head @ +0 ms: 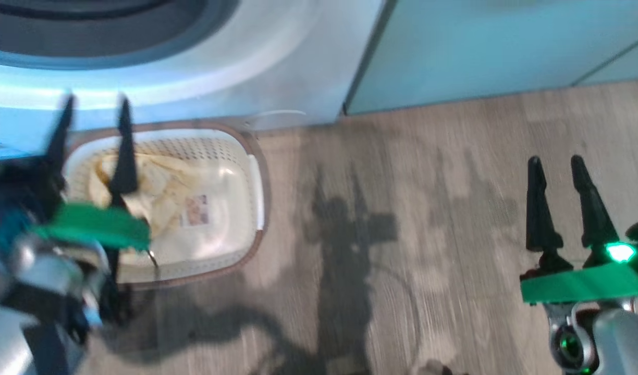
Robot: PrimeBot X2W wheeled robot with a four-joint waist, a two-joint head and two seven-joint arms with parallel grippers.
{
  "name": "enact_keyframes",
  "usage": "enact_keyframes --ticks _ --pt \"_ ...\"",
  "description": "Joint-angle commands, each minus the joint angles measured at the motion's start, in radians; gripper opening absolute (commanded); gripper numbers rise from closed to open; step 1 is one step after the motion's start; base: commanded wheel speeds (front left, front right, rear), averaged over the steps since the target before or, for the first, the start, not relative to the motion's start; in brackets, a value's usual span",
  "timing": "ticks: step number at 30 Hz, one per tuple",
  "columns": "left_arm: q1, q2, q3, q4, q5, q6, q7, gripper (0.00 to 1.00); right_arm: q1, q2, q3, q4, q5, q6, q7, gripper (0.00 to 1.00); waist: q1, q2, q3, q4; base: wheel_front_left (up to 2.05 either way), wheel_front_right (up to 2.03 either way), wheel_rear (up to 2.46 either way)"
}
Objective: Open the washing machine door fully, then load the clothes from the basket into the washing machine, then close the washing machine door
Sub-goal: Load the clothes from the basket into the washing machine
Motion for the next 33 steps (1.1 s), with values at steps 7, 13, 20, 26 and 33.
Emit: enact_keyframes --ticks 7,13,20,26,33 --pt "0.21 -0.084 -0.012 -0.12 0.024 0.117 -0.071 1.0 0.079 -0.013 0.014 -0.007 -0.079 -0.003 -0.007 1.0 0.0001 -0.0001 -0.175 0.112 0.0 0.0 0.0" --pt "0.347 -0.171 -0.027 -0.118 0.048 0.115 -0.081 1.0 0.152 -0.013 0.022 0.009 -0.125 -0.003 -0.007 1.0 0.0001 -0.0001 -0.286 0.157 0.0 0.0 0.0" --pt "0.438 -0.243 -0.003 -0.101 0.095 0.05 -0.081 1.0 0.221 -0.013 0.036 0.019 -0.148 -0.003 -0.007 1.0 0.0001 -0.0001 -0.375 0.186 0.0 0.0 0.0" --pt "0.513 -0.291 0.03 -0.076 0.125 -0.009 -0.081 1.0 0.277 -0.013 0.044 0.024 -0.154 -0.003 -0.007 1.0 0.0001 -0.0001 -0.451 0.185 0.0 0.0 0.0" --pt "0.545 -0.328 0.055 -0.061 0.144 -0.053 -0.082 1.0 0.302 -0.013 0.05 0.022 -0.154 -0.003 -0.007 1.0 0.0001 -0.0001 -0.481 0.175 0.0 0.0 0.0"
